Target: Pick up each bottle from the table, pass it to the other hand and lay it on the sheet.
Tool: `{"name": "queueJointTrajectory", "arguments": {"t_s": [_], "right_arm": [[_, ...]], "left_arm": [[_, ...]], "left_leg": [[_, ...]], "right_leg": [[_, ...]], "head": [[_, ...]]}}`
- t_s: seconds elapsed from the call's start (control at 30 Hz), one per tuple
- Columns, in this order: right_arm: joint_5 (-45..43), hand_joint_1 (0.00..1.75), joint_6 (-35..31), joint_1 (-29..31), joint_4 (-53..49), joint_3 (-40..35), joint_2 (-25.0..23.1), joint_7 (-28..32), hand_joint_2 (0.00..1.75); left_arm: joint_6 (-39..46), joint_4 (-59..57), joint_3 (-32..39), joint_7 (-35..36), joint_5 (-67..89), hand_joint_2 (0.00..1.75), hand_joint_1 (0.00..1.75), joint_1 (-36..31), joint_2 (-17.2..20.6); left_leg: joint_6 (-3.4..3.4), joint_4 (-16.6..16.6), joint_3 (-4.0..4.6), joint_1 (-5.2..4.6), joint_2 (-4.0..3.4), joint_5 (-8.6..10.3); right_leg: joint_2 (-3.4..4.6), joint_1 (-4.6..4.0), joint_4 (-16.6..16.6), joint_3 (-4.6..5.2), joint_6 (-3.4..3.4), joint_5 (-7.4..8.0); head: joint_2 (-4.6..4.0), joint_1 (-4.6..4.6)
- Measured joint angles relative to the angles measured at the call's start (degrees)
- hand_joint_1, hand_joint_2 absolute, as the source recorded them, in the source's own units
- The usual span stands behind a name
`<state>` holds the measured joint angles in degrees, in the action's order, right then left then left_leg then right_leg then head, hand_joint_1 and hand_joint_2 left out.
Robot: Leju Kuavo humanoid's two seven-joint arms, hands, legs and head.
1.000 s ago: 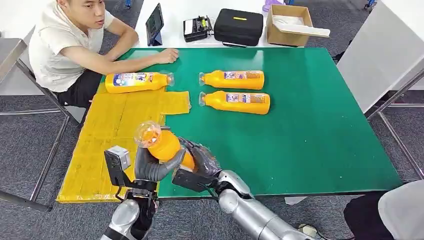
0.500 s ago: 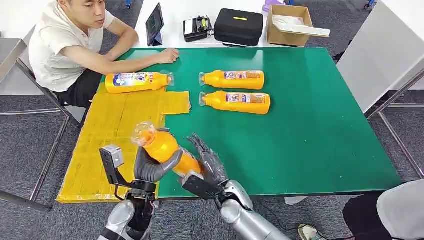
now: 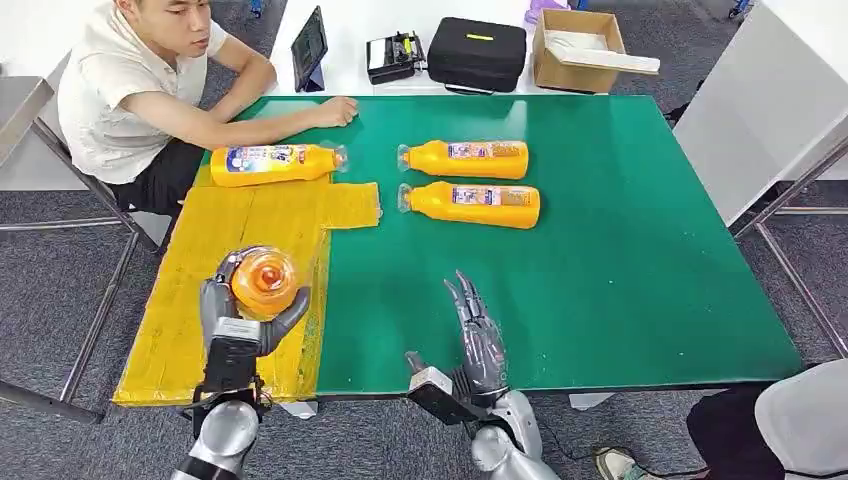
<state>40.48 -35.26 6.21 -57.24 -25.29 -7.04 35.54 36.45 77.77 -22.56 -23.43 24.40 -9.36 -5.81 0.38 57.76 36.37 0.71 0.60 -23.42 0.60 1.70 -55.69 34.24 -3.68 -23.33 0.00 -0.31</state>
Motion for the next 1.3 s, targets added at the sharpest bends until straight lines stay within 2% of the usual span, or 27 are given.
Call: {"name": "queueJointTrajectory", "arguments": {"t_s": [0.27,0.4,0.43,0.5,0.53,0.57,0.73,0.77,0.9,0.93,0.97,1.0,1.03,1.13,1.3], "right_arm": [[0.11,0.0,0.0,-1.27,-3.06,2.36,-1.01,0.31,0.0],[-4.39,0.0,0.04,-1.69,-4.81,2.65,-1.4,2.12,0.0],[-5.38,0.0,0.13,-1.75,-5.34,2.65,-1.42,2.1,1.75],[-6.34,0.0,0.42,-1.66,-6.04,2.6,-1.38,2.06,1.75],[-6.82,0.0,0.48,-1.58,-6.26,2.54,-1.38,2.06,1.75],[-6.93,0.0,0.5,-1.48,-6.45,2.45,-1.4,2.08,1.75],[-7.72,0.0,0.85,-0.9,-7.46,2.39,-1.4,2.08,1.75],[-7.76,0.0,0.9,-0.79,-7.5,2.39,-1.4,2.08,1.75],[-7.89,0.0,0.96,-0.38,-7.52,2.39,-1.42,2.12,1.75],[-8.0,0.0,1.01,-0.31,-7.52,2.41,-1.42,2.21,1.75],[-8.29,0.0,1.14,-0.23,-7.5,2.41,-1.42,2.47,1.75],[-8.5,0.0,1.2,-0.15,-7.5,2.39,-1.44,2.76,1.75],[-8.81,0.0,1.22,-0.09,-7.5,2.39,-1.49,2.97,1.75],[-9.27,0.0,1.25,-0.06,-7.41,2.41,-1.73,3.34,1.75],[-10.9,0.0,1.29,0.05,-7.11,2.41,-1.86,4.11,1.75]], "left_arm": [[1.51,-2.19,0.64,1.03,4.63,1.75,1.75,-0.58,1.03],[0.01,-4.76,0.68,7.29,20.74,1.75,1.75,-1.68,1.46],[-0.35,-6.04,0.64,8.27,23.19,1.75,1.75,-2.32,1.49],[-1.42,-9.28,0.64,10.59,27.87,1.75,1.75,-4.19,1.6],[-2.51,-11.49,0.64,11.94,30.58,1.75,1.5,-5.57,1.68],[-3.63,-13.54,0.61,13.01,32.92,1.75,1.66,-6.9,1.77],[-14.87,-25.74,-0.68,15.61,38.76,1.75,1.66,-14.06,2.1],[-15.45,-27.46,-0.94,15.37,38.59,1.75,1.75,-14.95,2.1],[-16.56,-32.78,-1.49,14.93,38.37,1.75,1.75,-18.32,2.1],[-17.15,-33.87,-1.66,14.93,38.41,1.75,1.66,-19.05,2.1],[-17.46,-34.87,-1.9,14.95,38.64,1.75,1.38,-19.71,2.1],[-17.46,-36.05,-2.19,15.06,38.85,1.75,0.52,-20.36,2.1],[-17.55,-36.99,-2.34,15.06,38.94,1.75,0.0,-20.9,2.08],[-19.17,-39.5,-2.8,15.06,38.7,1.75,0.0,-22.46,1.99],[-27.35,-43.75,-3.32,13.82,36.58,1.75,0.0,-25.16,1.64]], "left_leg": [[0.0,0.0,0.0,0.0,-0.01,0.0],[0.0,0.0,0.0,0.0,0.0,0.0],[0.0,0.0,0.0,0.0,0.0,0.0],[0.0,0.0,-0.01,0.0,-0.01,0.01],[0.0,0.0,-0.01,0.0,0.0,0.03],[-0.01,0.0,-0.01,0.0,0.0,0.03],[0.0,0.0,-0.02,0.0,-0.02,0.08],[0.0,0.0,-0.02,0.0,-0.02,0.08],[0.0,0.0,-0.02,-0.01,0.0,0.08],[0.0,0.0,-0.02,0.0,0.0,0.07],[0.0,0.0,-0.02,0.0,0.0,0.07],[-0.01,0.0,-0.02,0.0,0.0,0.07],[-0.01,0.0,-0.03,0.0,-0.01,0.07],[-0.01,0.0,-0.05,0.0,0.0,0.08],[-0.01,0.0,-0.1,0.0,0.0,0.08]], "right_leg": [[0.0,0.0,0.01,0.01,0.0,0.0],[0.0,0.0,0.0,0.02,0.0,0.0],[0.0,0.0,0.0,0.01,0.0,0.0],[0.0,0.0,0.0,0.01,-0.01,0.02],[0.0,0.0,0.0,0.0,-0.01,0.02],[0.0,0.0,0.0,0.0,-0.01,0.02],[0.01,0.0,-0.03,-0.02,-0.01,0.04],[0.01,0.01,-0.03,-0.02,-0.01,0.04],[0.0,0.01,-0.03,-0.03,-0.02,0.03],[0.0,0.01,-0.03,-0.03,-0.02,0.03],[0.0,0.0,-0.03,-0.03,-0.02,0.03],[0.0,0.0,-0.03,-0.03,-0.01,0.03],[0.0,0.0,-0.03,-0.03,-0.01,0.03],[0.0,-0.01,-0.03,-0.04,-0.01,0.03],[0.0,0.0,-0.05,-0.12,-0.01,0.04]], "head": [[0.0,0.0],[0.0,0.0],[0.0,0.0],[0.0,0.0],[0.0,0.0],[0.0,0.0],[0.0,0.02],[0.0,0.0],[0.0,0.0],[0.0,0.0],[0.0,0.0],[0.0,0.0],[0.0,0.0],[0.0,0.0],[0.0,0.0]]}}
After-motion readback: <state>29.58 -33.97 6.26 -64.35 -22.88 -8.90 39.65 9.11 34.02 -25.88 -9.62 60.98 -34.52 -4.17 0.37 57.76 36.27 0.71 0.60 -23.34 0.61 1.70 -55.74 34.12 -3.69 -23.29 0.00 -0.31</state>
